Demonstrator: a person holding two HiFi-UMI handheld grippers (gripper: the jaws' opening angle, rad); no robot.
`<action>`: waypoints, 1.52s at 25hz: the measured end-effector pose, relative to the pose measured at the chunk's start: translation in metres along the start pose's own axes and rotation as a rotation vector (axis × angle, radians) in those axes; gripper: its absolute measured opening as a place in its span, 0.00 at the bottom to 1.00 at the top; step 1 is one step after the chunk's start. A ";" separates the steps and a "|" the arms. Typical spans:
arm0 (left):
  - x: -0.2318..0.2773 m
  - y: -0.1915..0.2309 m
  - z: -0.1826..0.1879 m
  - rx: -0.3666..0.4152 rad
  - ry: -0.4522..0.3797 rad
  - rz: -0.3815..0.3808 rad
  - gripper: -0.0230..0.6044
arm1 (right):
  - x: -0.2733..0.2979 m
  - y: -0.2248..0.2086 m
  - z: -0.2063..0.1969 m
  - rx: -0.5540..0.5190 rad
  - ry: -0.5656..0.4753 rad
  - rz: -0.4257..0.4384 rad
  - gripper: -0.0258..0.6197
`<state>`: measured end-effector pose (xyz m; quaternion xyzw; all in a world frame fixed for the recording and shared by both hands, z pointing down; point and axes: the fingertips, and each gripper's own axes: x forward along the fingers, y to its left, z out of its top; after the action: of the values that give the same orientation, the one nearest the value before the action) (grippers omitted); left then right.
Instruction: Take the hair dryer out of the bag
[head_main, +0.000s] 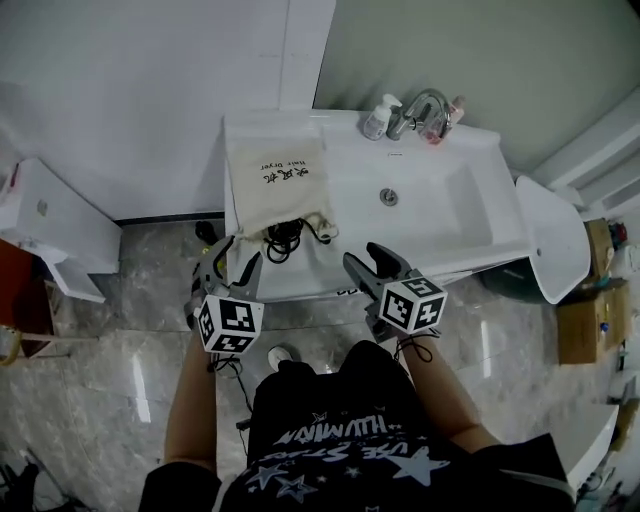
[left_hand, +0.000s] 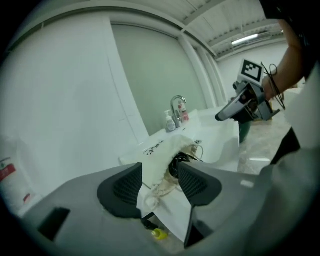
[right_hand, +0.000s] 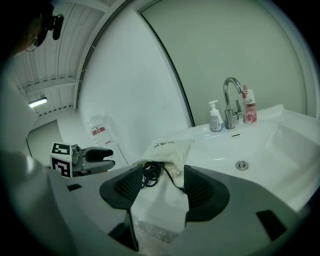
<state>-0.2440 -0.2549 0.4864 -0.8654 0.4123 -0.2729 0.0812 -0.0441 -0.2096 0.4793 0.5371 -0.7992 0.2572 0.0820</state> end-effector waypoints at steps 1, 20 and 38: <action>0.007 -0.002 -0.002 0.023 0.016 -0.027 0.42 | 0.002 -0.001 0.000 0.003 0.001 -0.006 0.42; 0.088 0.013 -0.033 0.361 0.264 -0.004 0.14 | 0.066 0.007 0.023 -0.006 0.047 0.168 0.41; 0.123 0.048 0.014 -0.131 0.216 -0.154 0.11 | 0.178 0.034 0.001 0.095 0.480 0.239 0.44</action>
<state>-0.2054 -0.3803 0.5074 -0.8634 0.3680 -0.3425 -0.0416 -0.1475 -0.3455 0.5402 0.3657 -0.8017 0.4221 0.2129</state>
